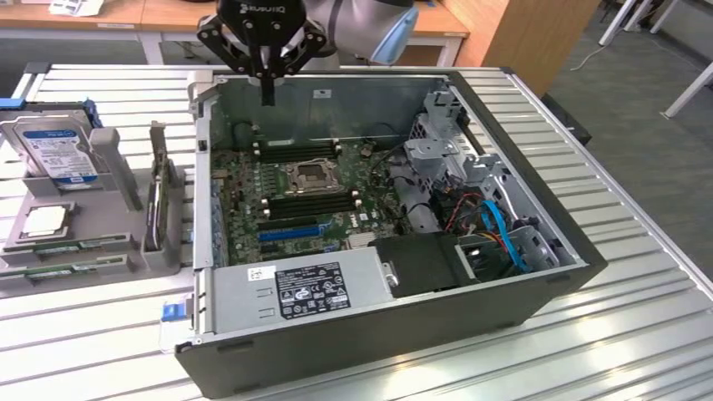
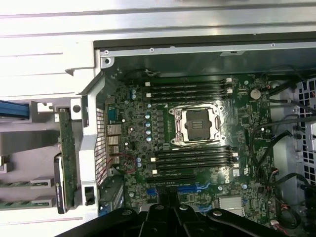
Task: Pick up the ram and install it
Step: 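Reach for the ram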
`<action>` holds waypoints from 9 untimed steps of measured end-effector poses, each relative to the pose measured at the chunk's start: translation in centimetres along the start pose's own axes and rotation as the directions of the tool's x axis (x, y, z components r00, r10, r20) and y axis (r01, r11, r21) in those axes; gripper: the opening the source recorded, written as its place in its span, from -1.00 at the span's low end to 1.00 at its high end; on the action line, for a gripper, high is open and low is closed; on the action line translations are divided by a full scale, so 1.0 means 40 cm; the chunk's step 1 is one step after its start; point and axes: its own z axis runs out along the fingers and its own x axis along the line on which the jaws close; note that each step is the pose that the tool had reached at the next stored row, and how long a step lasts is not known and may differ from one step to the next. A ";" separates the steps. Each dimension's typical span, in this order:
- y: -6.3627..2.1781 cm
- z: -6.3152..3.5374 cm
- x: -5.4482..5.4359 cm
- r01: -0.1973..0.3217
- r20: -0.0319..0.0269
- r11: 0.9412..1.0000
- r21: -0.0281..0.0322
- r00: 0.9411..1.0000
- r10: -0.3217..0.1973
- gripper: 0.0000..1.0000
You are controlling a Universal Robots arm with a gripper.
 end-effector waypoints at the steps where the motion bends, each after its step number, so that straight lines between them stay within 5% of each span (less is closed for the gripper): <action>1: 0.000 0.000 0.005 -0.002 0.000 1.000 0.000 1.000 0.002 -0.80; 9: -0.003 -0.001 0.034 -0.013 0.001 1.000 0.000 1.000 0.013 -0.80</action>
